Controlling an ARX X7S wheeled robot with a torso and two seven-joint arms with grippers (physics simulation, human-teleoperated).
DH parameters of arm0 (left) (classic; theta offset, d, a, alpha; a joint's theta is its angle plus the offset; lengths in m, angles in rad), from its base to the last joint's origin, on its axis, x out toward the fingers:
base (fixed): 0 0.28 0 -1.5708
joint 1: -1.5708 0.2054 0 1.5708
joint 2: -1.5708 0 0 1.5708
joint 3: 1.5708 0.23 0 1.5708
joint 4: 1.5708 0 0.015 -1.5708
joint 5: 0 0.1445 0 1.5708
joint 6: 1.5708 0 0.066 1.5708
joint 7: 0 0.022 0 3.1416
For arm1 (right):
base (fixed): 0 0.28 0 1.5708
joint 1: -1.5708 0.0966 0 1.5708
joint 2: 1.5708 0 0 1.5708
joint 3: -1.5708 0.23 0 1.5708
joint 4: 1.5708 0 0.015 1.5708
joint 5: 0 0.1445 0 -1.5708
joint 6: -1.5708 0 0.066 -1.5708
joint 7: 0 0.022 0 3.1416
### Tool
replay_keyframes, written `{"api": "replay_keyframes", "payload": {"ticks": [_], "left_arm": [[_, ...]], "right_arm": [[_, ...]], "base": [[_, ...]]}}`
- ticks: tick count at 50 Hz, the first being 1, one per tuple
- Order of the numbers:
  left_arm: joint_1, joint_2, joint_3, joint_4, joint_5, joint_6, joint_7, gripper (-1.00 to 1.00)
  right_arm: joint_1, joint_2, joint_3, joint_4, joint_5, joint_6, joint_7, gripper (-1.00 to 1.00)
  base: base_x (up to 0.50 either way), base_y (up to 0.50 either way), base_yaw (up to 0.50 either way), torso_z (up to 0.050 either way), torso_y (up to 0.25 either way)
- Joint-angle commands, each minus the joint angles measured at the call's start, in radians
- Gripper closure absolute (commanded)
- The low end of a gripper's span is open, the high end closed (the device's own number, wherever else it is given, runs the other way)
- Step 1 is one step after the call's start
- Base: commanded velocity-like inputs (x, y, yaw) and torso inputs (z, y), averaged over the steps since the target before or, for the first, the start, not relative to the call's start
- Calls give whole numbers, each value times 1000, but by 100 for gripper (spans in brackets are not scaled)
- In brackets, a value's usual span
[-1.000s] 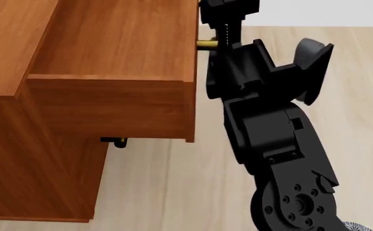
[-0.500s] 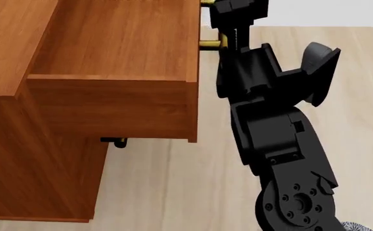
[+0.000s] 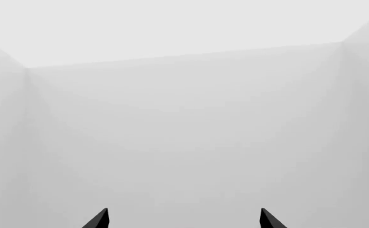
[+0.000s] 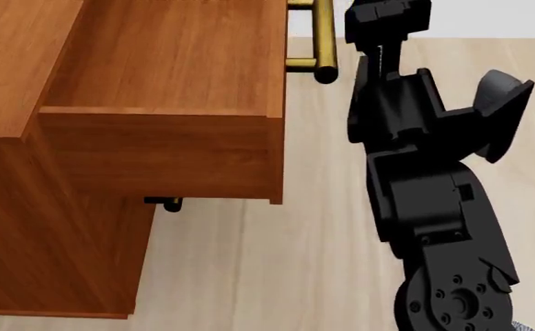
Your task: Close the bottom drawer of the cabinet and open the top drawer.
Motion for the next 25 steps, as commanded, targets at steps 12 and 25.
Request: {"api": "replay_keyframes", "payload": {"ticks": [12, 25], "left_arm": [[1, 7, 18, -7, 4, 10, -2, -100], [1, 11, 31, -18, 11, 23, 1, -100]], "right_arm": [[129, 215, -134, -90, -256, 81, 243, -100], [343, 331, -288, -104, -429, 362, 351, -100]], "base": [[0, 0, 0, 0, 1], [0, 0, 0, 0, 0]]}}
